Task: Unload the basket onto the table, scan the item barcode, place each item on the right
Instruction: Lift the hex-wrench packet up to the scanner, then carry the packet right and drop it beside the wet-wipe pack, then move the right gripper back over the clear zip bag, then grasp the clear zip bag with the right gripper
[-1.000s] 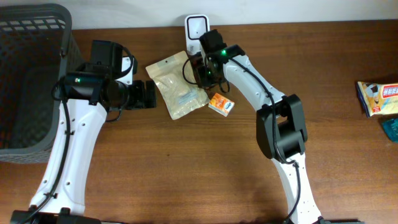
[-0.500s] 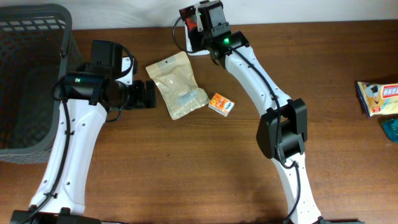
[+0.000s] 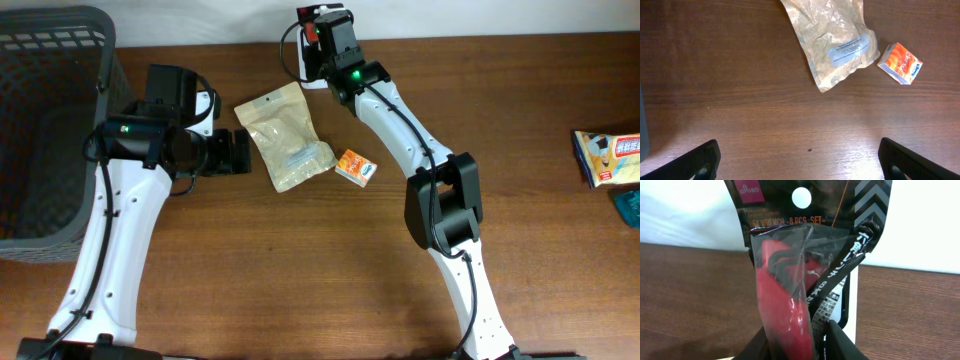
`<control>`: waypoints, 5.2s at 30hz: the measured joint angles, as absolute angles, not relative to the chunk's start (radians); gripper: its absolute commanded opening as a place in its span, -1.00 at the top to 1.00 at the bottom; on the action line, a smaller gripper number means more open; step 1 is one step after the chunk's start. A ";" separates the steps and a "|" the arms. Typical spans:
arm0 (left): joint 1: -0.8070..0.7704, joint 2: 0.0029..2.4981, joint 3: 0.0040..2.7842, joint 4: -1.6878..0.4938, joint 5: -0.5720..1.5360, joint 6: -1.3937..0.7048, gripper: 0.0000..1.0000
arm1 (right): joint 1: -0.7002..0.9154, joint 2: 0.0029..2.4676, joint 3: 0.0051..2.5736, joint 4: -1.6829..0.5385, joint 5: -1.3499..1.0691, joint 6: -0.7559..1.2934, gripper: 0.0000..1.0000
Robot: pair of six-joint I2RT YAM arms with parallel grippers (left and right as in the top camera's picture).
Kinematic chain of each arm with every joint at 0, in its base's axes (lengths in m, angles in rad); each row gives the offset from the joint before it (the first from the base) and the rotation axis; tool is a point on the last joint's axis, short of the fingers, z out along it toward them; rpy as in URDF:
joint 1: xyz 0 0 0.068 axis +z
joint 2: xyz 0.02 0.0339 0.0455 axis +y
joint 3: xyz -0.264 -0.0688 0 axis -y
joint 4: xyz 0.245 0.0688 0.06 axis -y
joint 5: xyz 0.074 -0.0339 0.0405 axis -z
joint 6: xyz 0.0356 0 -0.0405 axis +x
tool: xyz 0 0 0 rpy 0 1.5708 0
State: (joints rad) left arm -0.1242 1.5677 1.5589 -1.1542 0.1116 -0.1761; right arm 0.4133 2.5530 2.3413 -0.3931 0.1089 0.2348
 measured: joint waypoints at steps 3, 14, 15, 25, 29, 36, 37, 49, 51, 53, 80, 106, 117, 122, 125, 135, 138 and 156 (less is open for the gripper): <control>-0.124 1.568 1.559 -1.154 0.112 -0.176 -0.98 | 0.413 2.553 2.341 -0.388 0.109 0.236 0.50; -0.124 1.568 1.559 -1.154 0.112 -0.176 -0.98 | 0.413 2.553 2.341 -0.416 0.113 0.248 0.50; -0.124 1.568 1.559 -1.154 0.112 -0.176 -0.98 | 0.410 2.553 2.341 -0.421 0.117 0.260 0.50; -0.124 1.568 1.559 -1.155 0.112 -0.176 -0.98 | 0.035 2.347 2.350 -0.766 0.154 0.410 0.50; -0.124 1.568 1.559 -1.155 0.112 -0.176 -0.98 | -0.235 2.318 2.355 -1.037 0.165 0.494 0.50; -0.125 1.568 1.559 -1.154 0.112 -0.176 -0.98 | -0.585 2.318 2.355 -1.175 0.105 0.486 0.49; -0.124 1.568 1.559 -1.154 0.112 -0.176 -0.98 | -0.602 2.318 2.355 -1.174 0.069 0.461 0.49; -0.124 1.569 1.559 -1.154 0.112 -0.176 -0.98 | -0.314 2.326 2.198 -1.464 -0.063 0.232 0.92; -0.124 1.569 1.559 -1.155 0.112 -0.176 -0.98 | -0.287 2.328 2.113 -1.374 -0.045 0.225 0.92; -0.124 1.569 1.559 -1.153 0.112 -0.176 -0.98 | -0.287 2.334 2.009 -1.245 -0.023 0.223 0.92; -0.124 1.569 1.559 -1.154 0.112 -0.176 -0.98 | -0.327 2.405 2.061 -1.046 -0.055 0.207 0.92; -0.124 1.569 1.559 -1.154 0.112 -0.176 -0.98 | -0.129 2.425 2.650 -1.638 -0.421 -0.145 -0.36; -0.124 1.569 1.559 -1.154 0.112 -0.176 -0.98 | 0.382 2.430 2.352 -1.386 -0.232 -0.221 -0.34; -0.124 1.569 1.559 -1.155 0.112 -0.176 -0.98 | 0.488 2.431 2.300 -1.023 -0.199 -0.072 -0.31; -0.124 1.569 1.559 -1.154 0.112 -0.176 -0.98 | 0.505 2.431 2.228 -0.864 -0.197 0.005 -0.28; -0.124 1.569 1.559 -1.154 0.112 -0.176 -0.98 | 0.506 2.431 2.019 -0.717 -0.192 0.091 -0.03; -0.124 1.569 1.559 -1.154 0.112 -0.176 -0.98 | 0.506 2.430 1.995 -0.699 -0.207 0.098 0.42; -0.124 1.569 1.559 -1.154 0.112 -0.176 -0.98 | 0.503 2.355 1.991 -1.055 0.034 0.282 0.92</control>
State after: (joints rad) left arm -0.1242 1.5692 1.5585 -1.1542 0.1116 -0.1761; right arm 0.5030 2.3547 1.9911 -1.0550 0.0341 0.2817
